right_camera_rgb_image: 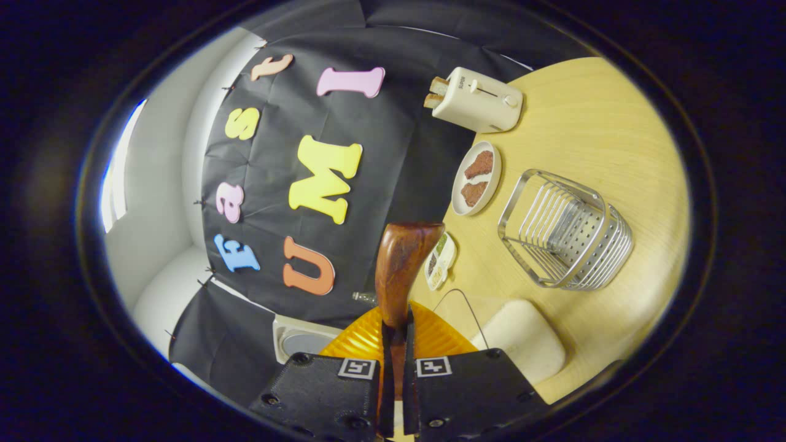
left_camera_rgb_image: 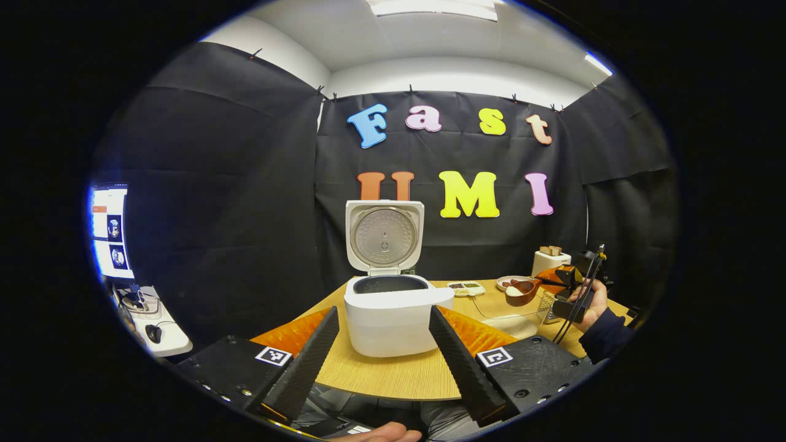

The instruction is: Close the left gripper, press the button to open the rice cooker; take a wooden spoon from the chopstick holder with the right hand, scoop a spoonful of rice and pour it into the rice cooker, then put the wooden spoon back into the chopstick holder.

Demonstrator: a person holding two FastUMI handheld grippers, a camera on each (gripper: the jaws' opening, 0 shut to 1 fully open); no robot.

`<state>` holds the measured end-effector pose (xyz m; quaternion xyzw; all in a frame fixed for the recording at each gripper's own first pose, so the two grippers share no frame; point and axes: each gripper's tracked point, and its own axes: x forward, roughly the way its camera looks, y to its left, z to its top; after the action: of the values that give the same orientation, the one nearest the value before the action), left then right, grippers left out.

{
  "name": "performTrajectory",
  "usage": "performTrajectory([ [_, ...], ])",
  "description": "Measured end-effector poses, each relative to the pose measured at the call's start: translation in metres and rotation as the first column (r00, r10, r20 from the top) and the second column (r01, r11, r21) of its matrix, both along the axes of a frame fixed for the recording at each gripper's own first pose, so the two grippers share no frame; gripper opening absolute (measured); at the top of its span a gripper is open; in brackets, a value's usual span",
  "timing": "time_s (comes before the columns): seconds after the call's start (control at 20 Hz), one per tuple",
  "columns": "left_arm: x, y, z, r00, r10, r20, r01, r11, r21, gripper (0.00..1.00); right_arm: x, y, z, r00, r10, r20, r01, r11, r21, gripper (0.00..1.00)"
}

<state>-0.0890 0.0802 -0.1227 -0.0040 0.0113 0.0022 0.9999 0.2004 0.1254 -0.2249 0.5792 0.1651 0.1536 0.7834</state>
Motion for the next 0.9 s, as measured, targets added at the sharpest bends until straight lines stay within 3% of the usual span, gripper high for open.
performTrajectory([
  [0.4, -0.014, 0.004, 0.003, 0.999, -0.039, 0.020, 0.039, 0.999, -0.009, 0.94, -0.011, 0.052, 0.060, 0.996, 0.063, 0.057, -0.063, 0.998, 0.010, 0.11],
  [0.65, -0.022, 0.019, 0.004, 0.999, -0.031, 0.029, 0.031, 0.999, -0.008, 0.94, -0.005, 0.132, 0.092, 0.990, 0.129, 0.055, -0.130, 0.991, 0.020, 0.11],
  [0.9, -0.031, 0.032, 0.006, 0.998, -0.037, 0.042, 0.038, 0.999, -0.015, 0.94, 0.005, 0.222, 0.112, 0.980, 0.185, 0.069, -0.178, 0.979, -0.101, 0.10],
])
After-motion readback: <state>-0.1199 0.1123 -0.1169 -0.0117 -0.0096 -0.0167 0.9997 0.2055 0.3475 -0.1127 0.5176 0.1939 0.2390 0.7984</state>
